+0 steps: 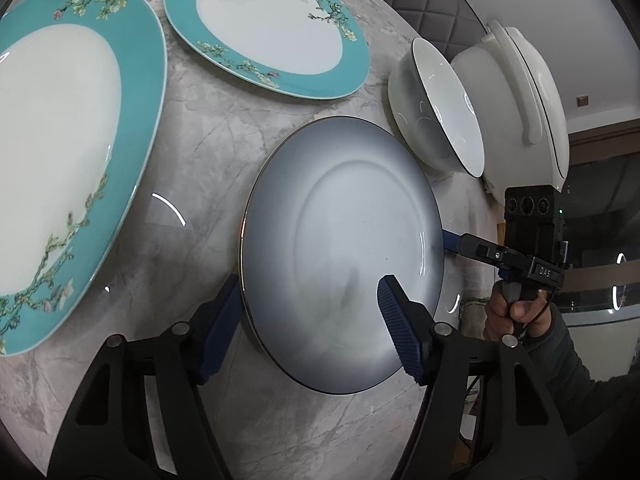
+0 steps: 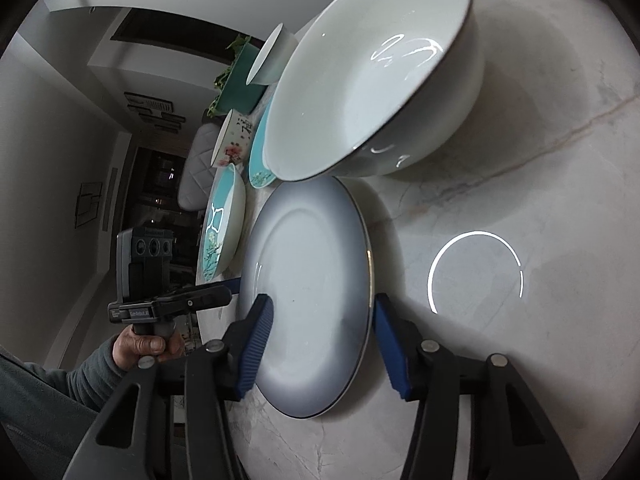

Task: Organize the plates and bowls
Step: 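Reach the right gripper to the grey-rimmed plate and close on its rim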

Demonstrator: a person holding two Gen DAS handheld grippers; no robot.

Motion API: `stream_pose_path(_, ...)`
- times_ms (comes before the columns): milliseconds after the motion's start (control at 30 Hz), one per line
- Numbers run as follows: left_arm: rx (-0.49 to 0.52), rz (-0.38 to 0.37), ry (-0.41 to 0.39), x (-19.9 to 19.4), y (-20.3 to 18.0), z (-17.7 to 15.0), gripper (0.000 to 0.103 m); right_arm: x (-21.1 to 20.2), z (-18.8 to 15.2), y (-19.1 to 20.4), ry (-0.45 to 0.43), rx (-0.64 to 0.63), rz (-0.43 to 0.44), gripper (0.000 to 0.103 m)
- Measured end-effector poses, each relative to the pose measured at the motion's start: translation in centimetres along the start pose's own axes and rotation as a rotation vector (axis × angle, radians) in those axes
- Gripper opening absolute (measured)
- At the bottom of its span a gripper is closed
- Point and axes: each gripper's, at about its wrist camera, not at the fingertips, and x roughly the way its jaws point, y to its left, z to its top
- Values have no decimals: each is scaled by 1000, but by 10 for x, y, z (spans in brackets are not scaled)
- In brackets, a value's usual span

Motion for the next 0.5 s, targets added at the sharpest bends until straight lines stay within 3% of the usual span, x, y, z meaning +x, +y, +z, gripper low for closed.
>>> stream_pose_path(133, -5, -6, 6, -3, 5, 4, 61, -2, -1, 2, 26, 1, -20, 53)
stream_pose_path(200, -34, -1, 6, -5, 11, 7, 51, -5, -3, -1, 36, 9, -38, 45)
stream_pose_path(333, -75, -22, 4, -8, 19, 8, 45, -10, -3, -8, 49, 44, -94, 16)
stream_pose_path(500, -108, -57, -1, -11, 27, 9, 45, -16, -6, -14, 59, 57, -103, 13)
